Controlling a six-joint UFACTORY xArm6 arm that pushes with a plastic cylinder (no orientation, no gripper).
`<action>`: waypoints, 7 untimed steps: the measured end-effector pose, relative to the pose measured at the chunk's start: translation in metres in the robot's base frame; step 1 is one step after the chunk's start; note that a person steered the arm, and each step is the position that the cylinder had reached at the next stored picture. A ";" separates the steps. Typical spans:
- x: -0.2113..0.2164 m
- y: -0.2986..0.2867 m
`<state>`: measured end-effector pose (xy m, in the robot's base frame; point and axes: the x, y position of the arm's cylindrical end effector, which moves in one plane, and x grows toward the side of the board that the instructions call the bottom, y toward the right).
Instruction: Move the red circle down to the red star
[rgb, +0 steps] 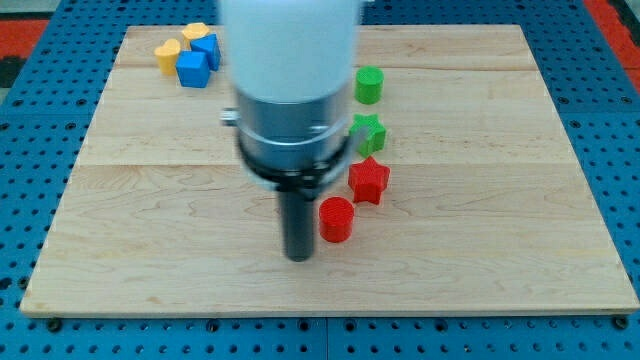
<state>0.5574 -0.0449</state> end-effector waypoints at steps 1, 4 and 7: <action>-0.015 -0.006; -0.036 0.012; -0.037 0.053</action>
<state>0.5205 0.0079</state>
